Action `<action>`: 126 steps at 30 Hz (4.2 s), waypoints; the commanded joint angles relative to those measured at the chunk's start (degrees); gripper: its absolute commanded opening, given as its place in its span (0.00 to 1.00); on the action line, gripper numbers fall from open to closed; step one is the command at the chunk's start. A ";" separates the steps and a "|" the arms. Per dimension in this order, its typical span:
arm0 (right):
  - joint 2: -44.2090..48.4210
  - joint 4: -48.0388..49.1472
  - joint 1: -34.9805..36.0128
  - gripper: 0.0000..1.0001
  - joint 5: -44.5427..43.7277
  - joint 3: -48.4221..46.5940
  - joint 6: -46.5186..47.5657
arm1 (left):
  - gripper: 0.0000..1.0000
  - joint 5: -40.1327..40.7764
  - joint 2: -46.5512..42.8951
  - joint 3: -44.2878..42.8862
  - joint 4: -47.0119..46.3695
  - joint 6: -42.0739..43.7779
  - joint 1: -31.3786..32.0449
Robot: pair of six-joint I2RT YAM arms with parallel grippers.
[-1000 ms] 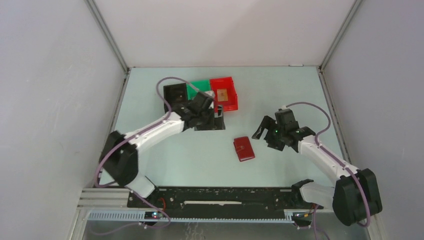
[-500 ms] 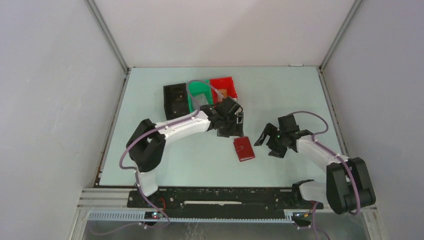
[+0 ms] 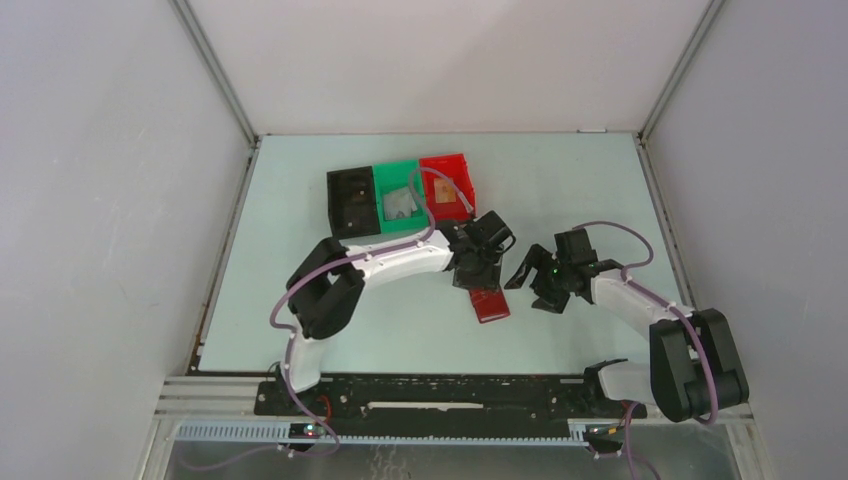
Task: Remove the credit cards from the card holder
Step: Open the card holder at the center of the board.
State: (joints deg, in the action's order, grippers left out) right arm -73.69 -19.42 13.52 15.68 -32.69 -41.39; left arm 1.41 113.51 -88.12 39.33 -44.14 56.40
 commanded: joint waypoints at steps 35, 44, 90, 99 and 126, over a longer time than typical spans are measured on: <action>-0.09 1.43 0.25 0.92 0.13 2.45 -0.97 | 0.25 6.26 4.75 -5.31 4.09 -1.56 2.05; 3.37 0.70 0.46 0.94 0.36 4.37 -2.17 | 0.49 6.19 2.47 -3.42 4.32 -0.96 2.05; 8.98 -1.56 0.57 0.94 -1.43 5.70 -2.65 | 0.00 -3.08 -11.41 8.96 -7.23 4.42 -1.91; 8.09 -0.98 0.54 0.94 -1.10 5.70 -2.26 | 0.53 6.39 -10.36 9.46 -2.51 6.76 -0.83; 5.76 1.13 0.59 0.94 -0.31 5.70 -2.62 | 0.42 15.40 -1.34 3.69 1.59 9.86 2.75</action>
State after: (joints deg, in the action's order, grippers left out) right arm -67.00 -18.04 13.93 16.67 -27.35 -43.88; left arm 13.47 110.83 -80.77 40.38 -35.46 58.98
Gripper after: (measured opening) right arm 0.945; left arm 0.424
